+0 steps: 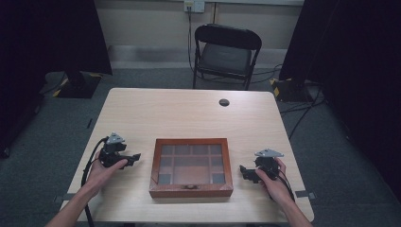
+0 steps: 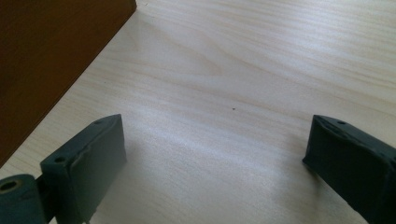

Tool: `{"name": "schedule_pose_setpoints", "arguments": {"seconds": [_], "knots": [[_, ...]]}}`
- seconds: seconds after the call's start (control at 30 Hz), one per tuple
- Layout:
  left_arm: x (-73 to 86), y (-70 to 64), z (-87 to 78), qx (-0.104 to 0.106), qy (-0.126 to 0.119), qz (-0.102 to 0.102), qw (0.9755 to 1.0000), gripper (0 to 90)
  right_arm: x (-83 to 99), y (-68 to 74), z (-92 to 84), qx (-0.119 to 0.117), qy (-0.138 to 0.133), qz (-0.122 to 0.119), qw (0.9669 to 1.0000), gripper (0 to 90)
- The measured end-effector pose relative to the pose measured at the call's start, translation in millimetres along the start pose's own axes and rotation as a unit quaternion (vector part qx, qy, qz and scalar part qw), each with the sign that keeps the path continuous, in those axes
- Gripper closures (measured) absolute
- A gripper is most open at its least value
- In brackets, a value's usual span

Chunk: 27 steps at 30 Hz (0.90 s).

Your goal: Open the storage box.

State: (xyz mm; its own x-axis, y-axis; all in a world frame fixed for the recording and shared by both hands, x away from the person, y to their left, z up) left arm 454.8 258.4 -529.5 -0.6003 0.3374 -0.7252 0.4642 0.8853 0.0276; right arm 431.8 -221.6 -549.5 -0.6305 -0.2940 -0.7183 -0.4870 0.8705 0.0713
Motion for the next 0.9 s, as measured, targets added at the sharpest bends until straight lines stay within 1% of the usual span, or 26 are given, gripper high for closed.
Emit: {"name": "schedule_pose_setpoints", "arguments": {"seconds": [0.03, 0.07, 0.1, 0.13, 0.2, 0.27, 0.33, 0.37, 0.43, 0.47, 0.53, 0.57, 0.63, 0.67, 0.73, 0.77, 0.8, 0.87, 0.9], "knots": [[-1.4, -2.3, -1.5, 0.006, 0.0, -0.004, 1.0, 22.5, 0.0, 0.0, 0.0, 0.0, 0.0, 0.0, 1.0, 4.1], [-2.8, -4.2, -2.7, 0.011, -0.002, -0.001, 0.9999, 23.1, 0.0, 0.0, 0.0, 0.0, 0.0, 0.0, 1.0, 4.1], [-3.8, -5.8, -3.9, 0.01, -0.002, 0.007, 0.9999, 23.3, 0.0, 0.0, 0.0, 0.0, 0.0, 0.0, 1.0, 4.2], [-6.6, -11.1, -5.7, 0.02, -0.005, 0.021, 0.9996, 23.7, 0.0, 0.0, 0.0, 0.0, 0.0, 0.0, 1.0, 4.1], [-9.9, -17.3, -7.7, 0.035, -0.004, 0.025, 0.9991, 24.7, 0.0, 0.0, 0.0, 0.0, 0.0, 0.0, 1.0, 4.1], [-13.9, -23.1, -10.9, 0.044, -0.011, 0.03, 0.9985, 24.7, 0.0, 0.0, 0.0, 0.0, 0.0, 0.0, 1.0, 4.1], [-18.4, -26.6, -15.2, 0.044, -0.022, 0.033, 0.9982, 25.2, 0.0, 0.0, 0.0, 0.0, 0.0, 0.0, 1.0, 4.1], [-20.2, -28.1, -17.4, 0.046, -0.025, 0.038, 0.9979, 25.2, 0.0, 0.0, 0.0, 0.0, 0.0, 0.0, 1.0, 4.2], [-23.4, -32.4, -20.9, 0.05, -0.032, 0.035, 0.9976, 25.5, 0.0, 0.0, 0.0, 0.0, 0.0, 0.0, 1.0, 4.1], [-24.5, -33.8, -22.6, 0.053, -0.029, 0.037, 0.9975, 25.7, 0.0, 0.0, 0.0, 0.0, 0.0, 0.0, 1.0, 4.1], [-27.5, -38.9, -25.9, 0.073, -0.03, 0.024, 0.9966, 26.8, 0.0, 0.0, 0.0, 0.0, 0.0, 0.0, 1.0, 4.1], [-29.0, -41.0, -27.6, 0.077, -0.032, 0.025, 0.9962, 27.4, 0.0, 0.0, 0.0, 0.0, 0.0, 0.0, 1.0, 4.1], [-31.8, -46.8, -30.8, 0.092, -0.036, 0.023, 0.9949, 29.1, 0.0, 0.0, 0.0, 0.0, 0.0, 0.0, 1.0, 4.2], [-33.3, -49.0, -32.4, 0.096, -0.039, 0.025, 0.9943, 29.1, 0.0, 0.0, 0.0, 0.0, 0.0, 0.0, 1.0, 4.1], [-36.0, -54.5, -35.3, 0.105, -0.041, 0.022, 0.9934, 30.3, 0.0, 0.0, 0.0, 0.0, 0.0, 0.0, 1.0, 4.1], [-37.4, -57.8, -36.9, 0.112, -0.043, 0.016, 0.9926, 31.2, 0.0, 0.0, 0.0, 0.0, 0.0, 0.0, 1.0, 4.1], [-38.6, -60.4, -38.1, 0.119, -0.046, 0.016, 0.9917, 31.6, 0.0, 0.0, 0.0, 0.0, 0.0, 0.0, 1.0, 4.1], [-40.4, -65.8, -40.4, 0.125, -0.047, 0.014, 0.991, 31.6, 0.0, 0.0, 0.0, 0.0, 0.0, 0.0, 1.0, 4.1], [-40.8, -68.0, -41.3, 0.128, -0.045, 0.017, 0.9906, 31.5, 0.0, 0.0, 0.0, 0.0, 0.0, 0.0, 1.0, 4.1]]}}
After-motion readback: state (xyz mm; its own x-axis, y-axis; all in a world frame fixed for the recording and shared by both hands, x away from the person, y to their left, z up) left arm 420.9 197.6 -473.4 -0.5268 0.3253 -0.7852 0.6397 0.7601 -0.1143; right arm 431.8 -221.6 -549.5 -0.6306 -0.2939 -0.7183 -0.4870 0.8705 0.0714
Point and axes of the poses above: each handheld gripper's, and its own axes: z roughly forward along the jaws, x roughly out of its underside, y roughly to its left, the point moved 7 cm from there along z, roughly forward along the jaws, and after that the axes turned 7 degrees about -x, right-handed, at the moved point
